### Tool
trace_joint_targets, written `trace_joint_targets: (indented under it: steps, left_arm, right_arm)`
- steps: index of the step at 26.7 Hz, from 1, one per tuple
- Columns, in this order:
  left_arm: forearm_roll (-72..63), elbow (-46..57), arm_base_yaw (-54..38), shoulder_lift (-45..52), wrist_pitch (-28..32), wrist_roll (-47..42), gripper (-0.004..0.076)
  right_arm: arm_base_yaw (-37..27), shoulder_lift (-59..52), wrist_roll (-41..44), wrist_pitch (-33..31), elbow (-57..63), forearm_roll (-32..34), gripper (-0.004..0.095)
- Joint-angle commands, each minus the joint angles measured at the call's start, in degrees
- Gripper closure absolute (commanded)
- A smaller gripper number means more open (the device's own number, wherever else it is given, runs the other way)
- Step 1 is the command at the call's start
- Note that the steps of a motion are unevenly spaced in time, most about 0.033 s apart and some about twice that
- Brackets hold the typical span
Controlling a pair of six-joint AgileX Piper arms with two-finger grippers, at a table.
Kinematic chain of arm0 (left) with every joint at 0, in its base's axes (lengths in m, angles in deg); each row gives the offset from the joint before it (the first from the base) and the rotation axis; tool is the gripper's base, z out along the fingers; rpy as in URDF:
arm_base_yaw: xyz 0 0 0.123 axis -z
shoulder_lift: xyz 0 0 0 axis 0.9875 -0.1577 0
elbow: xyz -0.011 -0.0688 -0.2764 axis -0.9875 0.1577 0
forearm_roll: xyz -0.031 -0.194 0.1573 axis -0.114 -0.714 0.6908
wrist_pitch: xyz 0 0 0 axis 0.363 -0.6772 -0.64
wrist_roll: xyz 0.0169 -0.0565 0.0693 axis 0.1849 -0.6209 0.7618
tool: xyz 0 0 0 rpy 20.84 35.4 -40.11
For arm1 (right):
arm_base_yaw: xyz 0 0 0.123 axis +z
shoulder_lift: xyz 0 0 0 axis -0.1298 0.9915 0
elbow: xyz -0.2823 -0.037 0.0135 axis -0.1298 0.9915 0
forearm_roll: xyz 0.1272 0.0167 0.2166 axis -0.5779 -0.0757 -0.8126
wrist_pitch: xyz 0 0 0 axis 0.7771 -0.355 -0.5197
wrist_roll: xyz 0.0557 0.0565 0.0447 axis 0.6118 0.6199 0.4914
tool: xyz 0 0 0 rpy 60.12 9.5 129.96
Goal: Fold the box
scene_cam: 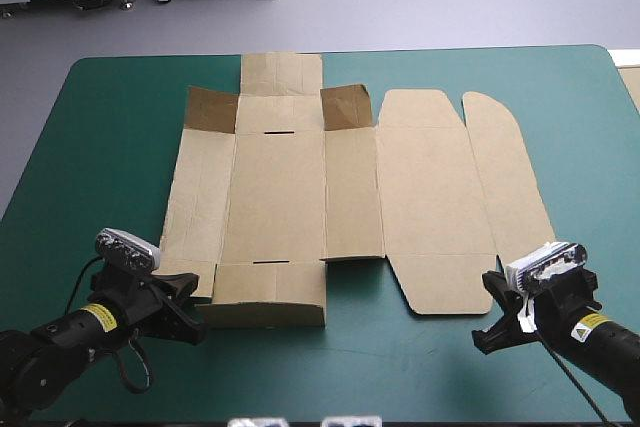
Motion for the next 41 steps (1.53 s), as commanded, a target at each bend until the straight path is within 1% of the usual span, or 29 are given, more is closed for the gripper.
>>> trace_joint_targets:
  steps: [1,21,24,26,30,32,33,34,35,36,37,38,39,40,41]
  left_arm:
    - [-1.04,-1.35,0.09,-0.14,3.22,-0.20,0.0733]
    - [-1.31,-2.45,0.09,-0.96,3.14,-0.87,0.0733]
    - [-1.46,-6.21,0.09,-4.79,2.23,-0.87,0.0732]
    - [-1.69,-10.16,0.09,-9.31,1.16,-0.87,0.0731]
    - [-1.21,-17.55,0.09,-20.28,-0.04,0.08,0.0730]
    - [-1.32,-21.37,0.09,-26.05,-0.33,1.27,0.0709]
    - [-1.99,-25.15,-0.09,-30.61,-1.66,2.16,0.0706]
    - [-3.48,-26.85,-0.64,-32.80,-2.71,3.61,0.0706]
    - [-8.74,-29.30,-2.41,-36.05,-4.53,9.02,0.0706]
    - [-12.61,-30.30,-3.95,-37.08,-5.52,12.77,0.0707]
    - [-22.89,-31.18,-7.89,-37.80,-6.92,20.86,0.0707]
    - [-28.68,-31.18,-10.72,-37.80,-8.18,25.06,0.0707]
    - [-37.52,-31.18,-17.62,-37.80,-12.76,31.82,0.0707]
    - [-40.71,-31.18,-21.39,-37.80,-16.11,34.06,0.0708]
    - [-43.14,-31.18,-28.30,-37.80,-22.80,36.20,0.0708]
  right_arm:
    - [-0.10,0.16,-0.38,3.10,-1.43,-1.34,0.0926]
    - [-0.10,0.16,-0.37,3.10,-1.43,-1.34,0.0926]
    - [-0.10,0.16,-0.37,3.10,-1.43,-1.34,0.0927]
    - [-0.10,0.16,-0.37,3.10,-1.43,-1.34,0.0926]
    - [-0.10,0.16,-0.37,3.10,-1.43,-1.34,0.0926]
    - [-0.10,0.16,-0.37,3.10,-1.43,-1.34,0.0926]
    - [-0.10,0.16,-0.37,3.10,-1.43,-1.34,0.0926]
    - [-0.10,0.16,-0.37,3.10,-1.43,-1.34,0.0926]
    - [-0.10,0.16,-0.66,3.10,-1.43,-1.34,0.0926]
    - [-0.10,0.16,-0.66,3.10,-1.43,-1.34,0.0926]
    - [-0.10,0.16,-0.66,3.10,-1.43,-1.34,0.0926]
    - [-0.10,0.16,-0.66,3.10,-1.43,-1.34,0.0926]
    - [-0.10,0.16,-0.66,3.10,-1.43,-1.34,0.0926]
    - [-0.10,0.16,-0.66,3.10,-1.43,-1.34,0.0926]
    - [-0.10,0.16,-0.66,3.10,-1.43,-1.34,0.0926]
